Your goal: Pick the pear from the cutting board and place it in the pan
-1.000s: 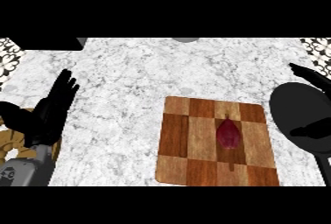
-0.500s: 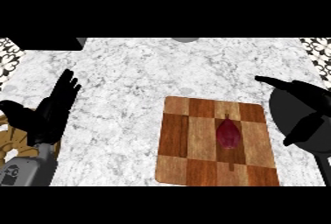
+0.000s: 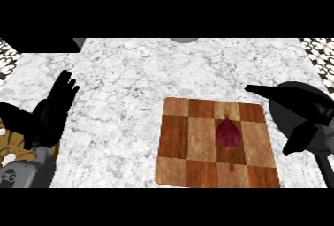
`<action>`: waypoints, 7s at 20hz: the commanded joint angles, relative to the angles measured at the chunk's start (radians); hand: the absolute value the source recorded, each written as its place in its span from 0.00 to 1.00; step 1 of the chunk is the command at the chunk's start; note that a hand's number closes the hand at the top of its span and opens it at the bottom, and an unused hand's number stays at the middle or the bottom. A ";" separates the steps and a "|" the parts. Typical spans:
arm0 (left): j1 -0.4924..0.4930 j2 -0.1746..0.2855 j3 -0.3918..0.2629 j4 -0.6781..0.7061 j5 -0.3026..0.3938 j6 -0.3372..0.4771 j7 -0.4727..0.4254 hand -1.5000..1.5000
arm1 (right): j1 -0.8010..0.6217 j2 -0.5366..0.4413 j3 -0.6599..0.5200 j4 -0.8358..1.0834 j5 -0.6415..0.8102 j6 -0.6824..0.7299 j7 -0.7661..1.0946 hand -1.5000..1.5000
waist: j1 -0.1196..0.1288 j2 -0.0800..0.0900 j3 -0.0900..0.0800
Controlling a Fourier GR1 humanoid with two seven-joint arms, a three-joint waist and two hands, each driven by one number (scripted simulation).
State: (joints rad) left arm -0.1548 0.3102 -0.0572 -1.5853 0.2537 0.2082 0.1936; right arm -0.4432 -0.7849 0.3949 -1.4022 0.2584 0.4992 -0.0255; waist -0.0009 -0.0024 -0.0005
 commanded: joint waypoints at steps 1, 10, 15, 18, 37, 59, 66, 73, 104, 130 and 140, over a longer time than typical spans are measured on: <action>0.000 -0.018 -0.008 -0.042 -0.031 0.026 0.041 0.50 | 0.092 -0.030 -0.014 -0.103 0.086 -0.017 0.040 0.00 | -0.006 -0.001 0.000; 0.028 -0.045 0.037 -0.041 -0.054 -0.038 0.019 0.50 | 0.088 0.200 -0.060 -0.179 0.203 0.035 0.173 0.00 | 0.003 0.002 0.000; 0.032 -0.052 0.049 -0.075 -0.053 -0.055 0.069 0.50 | 0.057 0.247 -0.099 -0.159 0.231 0.125 0.255 0.00 | 0.004 0.002 0.000; -0.002 -0.096 0.024 -0.028 -0.107 -0.022 0.052 0.50 | 0.047 0.309 -0.082 -0.143 0.293 0.117 0.286 0.00 | 0.002 0.002 0.000; 0.010 -0.149 0.097 0.047 -0.135 -0.098 -0.036 0.50 | -0.004 0.452 -0.149 0.168 0.541 0.058 0.047 0.00 | 0.003 0.003 0.000; 0.019 -0.151 0.128 -0.023 -0.147 -0.148 0.040 0.50 | -0.084 0.623 -0.212 0.518 0.669 -0.178 -0.209 1.00 | 0.006 0.003 0.001; -0.006 -0.139 0.147 -0.027 -0.146 -0.128 0.069 0.50 | 0.106 0.689 -0.196 0.271 0.770 -0.253 0.224 1.00 | -0.028 -0.010 -0.001; 0.030 -0.114 0.190 0.004 -0.116 -0.165 0.030 0.50 | 0.188 0.675 -0.101 -0.077 0.987 -0.385 0.461 1.00 | -0.030 -0.010 -0.002; 0.012 -0.138 0.162 -0.064 -0.135 -0.175 0.076 0.50 | 0.203 0.392 -0.785 -0.287 0.728 -0.432 0.225 1.00 | 0.004 0.003 0.001; -0.018 -0.161 0.166 0.011 -0.153 -0.177 0.031 0.50 | -0.108 0.265 -0.938 1.022 0.591 -0.789 -0.323 0.00 | 0.021 0.010 0.003; -0.004 -0.159 0.166 -0.019 -0.157 -0.166 0.066 0.50 | -0.092 0.132 -1.208 1.049 0.263 -0.572 -0.604 0.00 | 0.001 0.006 0.004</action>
State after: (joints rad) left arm -0.1695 0.1549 0.1088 -1.6048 0.0983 0.0382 0.2553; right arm -0.5591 -0.6185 -0.7152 -0.3708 0.6395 -0.1543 -0.5444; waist 0.0087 0.0045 0.0031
